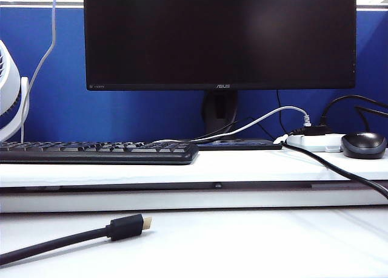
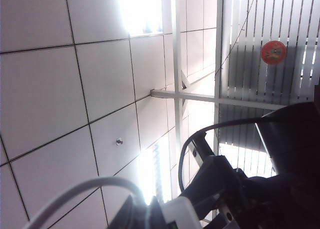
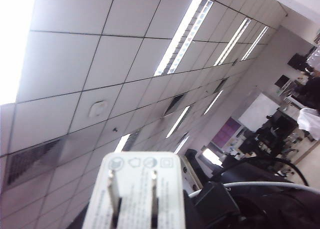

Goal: Pick up the Type-C charging cable and the charging base, insert one end of the Type-C charger into the corresponding slot on the base, and finally place the plugged-in charger back on the table.

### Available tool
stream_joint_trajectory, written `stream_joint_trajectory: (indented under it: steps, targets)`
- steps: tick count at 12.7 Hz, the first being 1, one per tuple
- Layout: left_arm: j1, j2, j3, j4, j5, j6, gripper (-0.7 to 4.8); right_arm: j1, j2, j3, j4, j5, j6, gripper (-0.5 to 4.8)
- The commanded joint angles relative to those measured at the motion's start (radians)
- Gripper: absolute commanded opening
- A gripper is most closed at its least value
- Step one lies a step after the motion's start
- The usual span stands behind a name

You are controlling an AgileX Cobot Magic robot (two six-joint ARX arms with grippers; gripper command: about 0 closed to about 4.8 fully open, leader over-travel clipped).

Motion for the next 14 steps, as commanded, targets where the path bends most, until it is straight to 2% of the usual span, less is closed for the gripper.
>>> stream_joint_trajectory:
  steps: [1, 2, 4, 5, 8, 14]
  targets:
    - [0.013, 0.016, -0.005, -0.007, -0.132, 0.003, -0.07, 0.05, -0.015, 0.011, 0.067, -0.132, 0.045, -0.04]
    - [0.012, 0.016, -0.005, 0.013, -0.133, 0.002, -0.06, 0.09, -0.01, 0.011, 0.081, -0.092, 0.04, -0.04]
    - [0.013, 0.017, -0.005, 0.026, -0.137, -0.035, -0.06, 0.09, -0.008, 0.011, 0.103, -0.082, 0.032, -0.04]
    - [0.013, 0.017, -0.005, 0.048, -0.108, -0.049, -0.06, 0.09, -0.009, 0.011, 0.105, -0.076, 0.091, -0.04]
    - [0.013, 0.016, -0.005, 0.084, -0.041, -0.033, -0.06, 0.09, -0.009, 0.011, 0.096, -0.039, 0.154, -0.04]
    - [0.033, 0.016, -0.005, 0.162, -0.032, 0.008, -0.06, 0.1, -0.009, 0.012, 0.101, -0.03, 0.154, -0.04]
